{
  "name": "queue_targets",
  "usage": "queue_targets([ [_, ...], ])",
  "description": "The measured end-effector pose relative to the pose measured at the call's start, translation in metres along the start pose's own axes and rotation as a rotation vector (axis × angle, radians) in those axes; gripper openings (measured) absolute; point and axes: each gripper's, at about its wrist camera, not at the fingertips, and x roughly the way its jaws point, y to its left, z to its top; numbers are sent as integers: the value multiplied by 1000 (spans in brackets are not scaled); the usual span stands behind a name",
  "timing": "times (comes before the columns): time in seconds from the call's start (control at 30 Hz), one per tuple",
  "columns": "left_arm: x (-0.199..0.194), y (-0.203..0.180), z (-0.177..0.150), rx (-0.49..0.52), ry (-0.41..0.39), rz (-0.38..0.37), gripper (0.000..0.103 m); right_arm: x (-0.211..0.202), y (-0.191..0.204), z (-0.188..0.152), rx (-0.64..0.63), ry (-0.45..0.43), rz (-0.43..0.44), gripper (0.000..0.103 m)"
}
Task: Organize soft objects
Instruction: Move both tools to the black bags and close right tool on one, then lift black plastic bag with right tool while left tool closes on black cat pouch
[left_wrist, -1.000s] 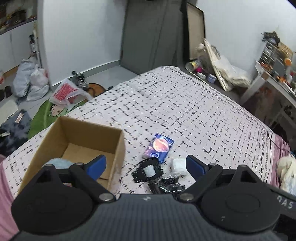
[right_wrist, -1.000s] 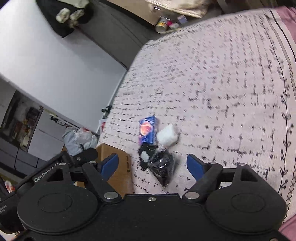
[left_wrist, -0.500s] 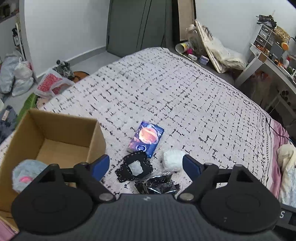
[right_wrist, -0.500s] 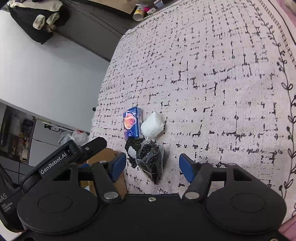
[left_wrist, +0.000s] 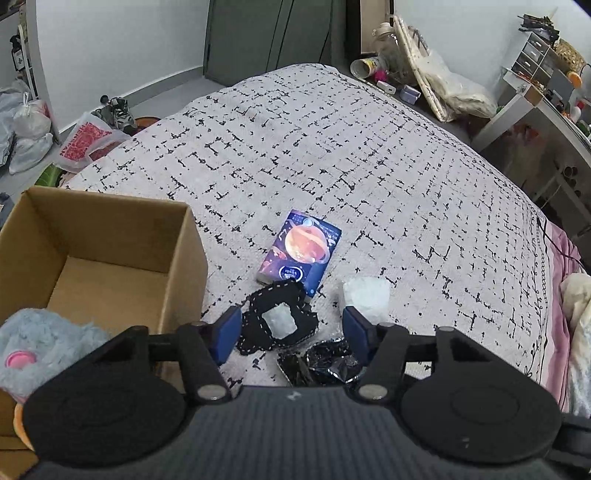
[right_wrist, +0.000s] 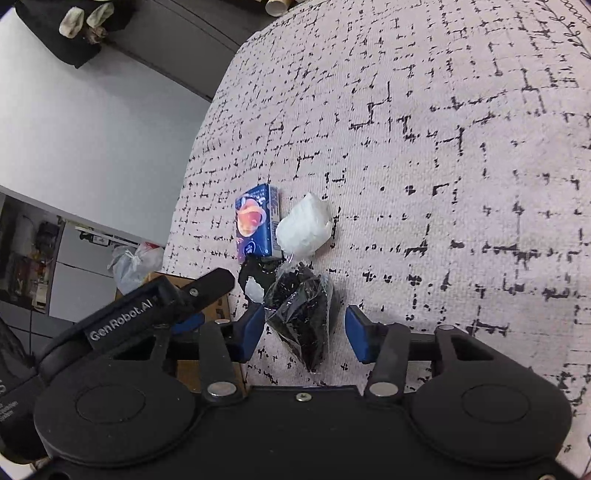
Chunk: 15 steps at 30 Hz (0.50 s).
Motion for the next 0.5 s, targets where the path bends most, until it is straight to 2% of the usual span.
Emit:
queue_targets([
  [0.1,0,0,0,-6,-6,-4,58,6,0,1,-8,-4,-14,49],
  [0.2,0,1,1,-12,-12,-12,58,15,-1,2,-4,-3,-23,44],
  [0.23,1,1,2,-12,-14,-14,58,18,-1,2,-3,2,-25,39],
  [0.27,1,1,2,-10,-15,-14,58,22,-1,3,-2,9,-25,28],
  [0.33,2,0,2,-9,-17,-14,58,25,-3,3,0,12,-21,17],
  [0.43,3,-3,3,4,-28,-11,58,17,0,3,-26,-38,-50,12],
  [0.5,4,-6,3,3,-33,-43,58,11,-1,5,-18,-73,-64,11],
])
